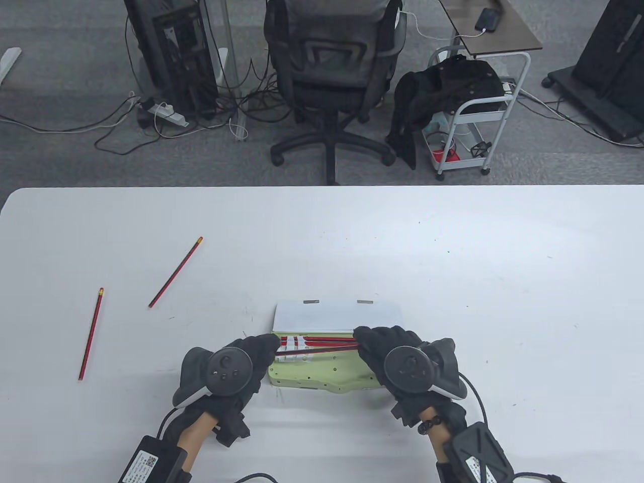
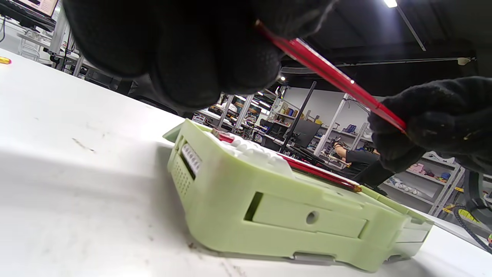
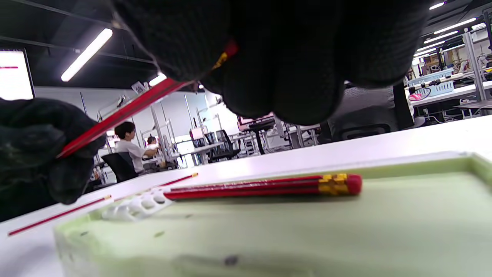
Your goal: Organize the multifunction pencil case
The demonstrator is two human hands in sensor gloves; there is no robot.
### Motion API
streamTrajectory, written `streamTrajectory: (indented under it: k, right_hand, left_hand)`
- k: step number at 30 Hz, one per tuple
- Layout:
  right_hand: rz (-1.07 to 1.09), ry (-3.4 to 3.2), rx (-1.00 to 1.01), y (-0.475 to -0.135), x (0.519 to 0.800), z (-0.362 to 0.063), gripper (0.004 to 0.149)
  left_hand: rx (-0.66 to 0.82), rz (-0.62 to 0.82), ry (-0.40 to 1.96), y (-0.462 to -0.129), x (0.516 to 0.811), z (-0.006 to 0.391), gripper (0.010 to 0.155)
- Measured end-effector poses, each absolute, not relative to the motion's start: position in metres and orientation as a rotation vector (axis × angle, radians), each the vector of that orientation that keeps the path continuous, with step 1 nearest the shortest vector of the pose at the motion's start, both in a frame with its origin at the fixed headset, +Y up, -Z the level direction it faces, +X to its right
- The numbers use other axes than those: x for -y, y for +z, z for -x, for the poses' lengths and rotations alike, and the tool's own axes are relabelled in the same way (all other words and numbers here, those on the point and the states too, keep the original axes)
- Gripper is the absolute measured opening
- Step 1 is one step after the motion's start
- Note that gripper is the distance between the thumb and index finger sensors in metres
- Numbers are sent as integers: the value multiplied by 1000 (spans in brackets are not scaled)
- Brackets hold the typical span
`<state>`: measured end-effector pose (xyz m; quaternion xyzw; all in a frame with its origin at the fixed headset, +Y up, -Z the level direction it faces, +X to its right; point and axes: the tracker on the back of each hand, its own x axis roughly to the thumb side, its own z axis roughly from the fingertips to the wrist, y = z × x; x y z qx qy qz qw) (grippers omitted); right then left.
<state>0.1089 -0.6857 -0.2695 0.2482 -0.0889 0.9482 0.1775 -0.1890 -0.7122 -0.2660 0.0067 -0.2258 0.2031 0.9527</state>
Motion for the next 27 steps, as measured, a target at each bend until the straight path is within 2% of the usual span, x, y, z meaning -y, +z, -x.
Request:
streamTrajectory:
  k: [6, 11, 16, 21, 27]
  right_hand:
    - [-686, 2731, 189, -272, 688, -107, 43]
    - [-578, 2751, 131, -278, 691, -125, 44]
    - [-445, 2758, 51, -285, 691, -151, 43]
    - [-357, 2771, -15, -288, 692, -167, 42]
    - [-328, 2786, -73, -290, 695, -173, 42]
  left_hand:
    - [439, -31, 443, -269, 714, 193, 46]
    - [411, 15, 449, -274, 722, 207, 74]
    - [422, 156, 414, -281, 737, 210, 94]
    - [440, 264, 368, -283, 748, 204, 100]
    - [434, 297, 341, -284, 754, 201, 100]
